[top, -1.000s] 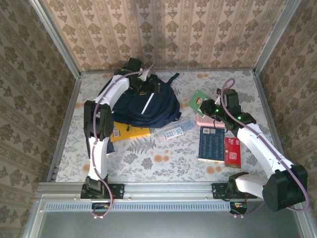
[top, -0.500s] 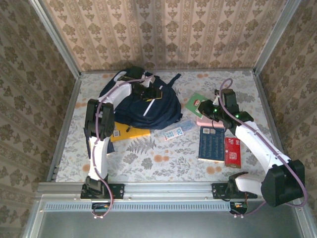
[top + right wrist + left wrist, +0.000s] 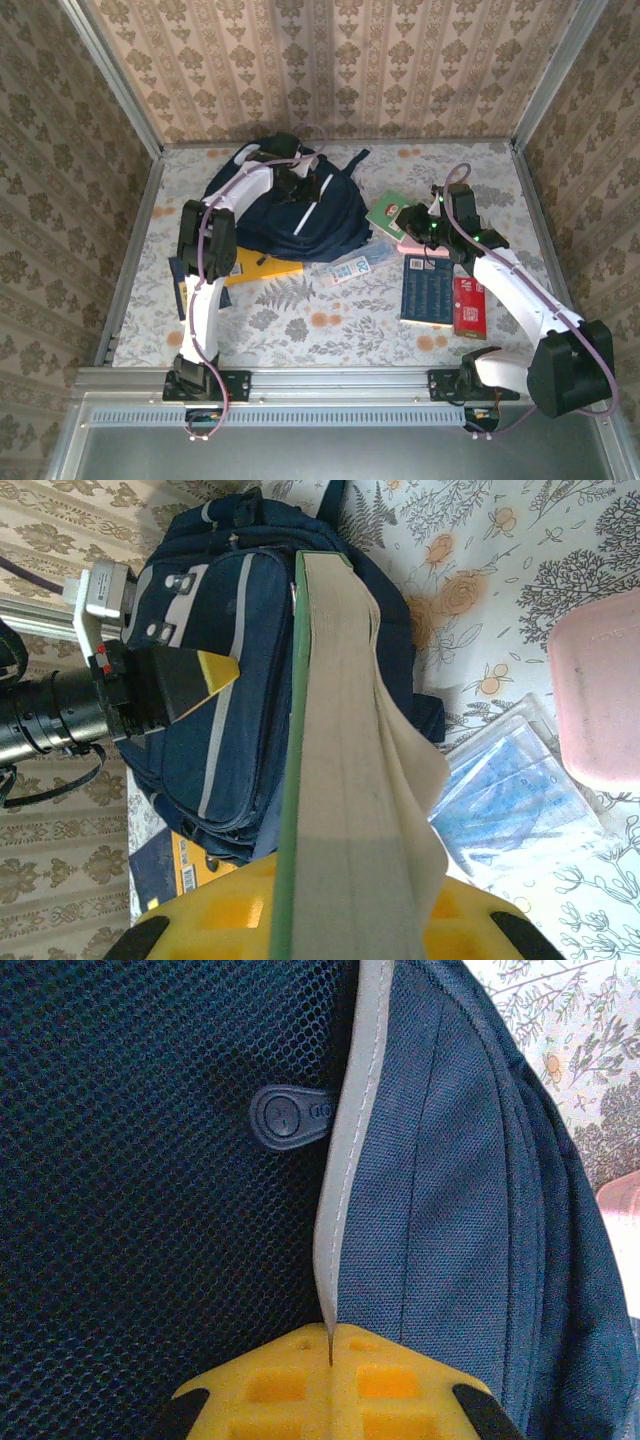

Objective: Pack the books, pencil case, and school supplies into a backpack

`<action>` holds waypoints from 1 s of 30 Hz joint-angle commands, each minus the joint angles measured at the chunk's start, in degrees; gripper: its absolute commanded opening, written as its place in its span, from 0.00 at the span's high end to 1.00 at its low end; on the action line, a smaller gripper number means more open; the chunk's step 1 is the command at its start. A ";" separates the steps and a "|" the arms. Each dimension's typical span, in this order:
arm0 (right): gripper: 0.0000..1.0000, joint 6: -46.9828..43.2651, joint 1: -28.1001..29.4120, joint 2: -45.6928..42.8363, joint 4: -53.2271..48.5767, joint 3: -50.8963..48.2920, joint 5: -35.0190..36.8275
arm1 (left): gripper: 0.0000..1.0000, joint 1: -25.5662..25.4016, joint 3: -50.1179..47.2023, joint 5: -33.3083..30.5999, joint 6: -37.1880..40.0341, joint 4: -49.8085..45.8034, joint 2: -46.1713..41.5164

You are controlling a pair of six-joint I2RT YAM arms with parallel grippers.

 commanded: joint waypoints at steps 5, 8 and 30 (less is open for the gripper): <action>1.00 -0.90 0.64 -5.78 -2.24 0.53 0.76 | 1.00 -0.05 1.08 1.35 1.63 -2.02 -8.04; 1.00 -1.14 0.89 -6.63 -3.32 0.68 0.07 | 1.00 0.67 0.74 2.20 1.16 -1.50 -11.46; 1.00 2.65 7.86 -1.06 6.81 6.31 -6.05 | 1.00 9.33 -4.80 15.49 -5.52 4.48 -29.11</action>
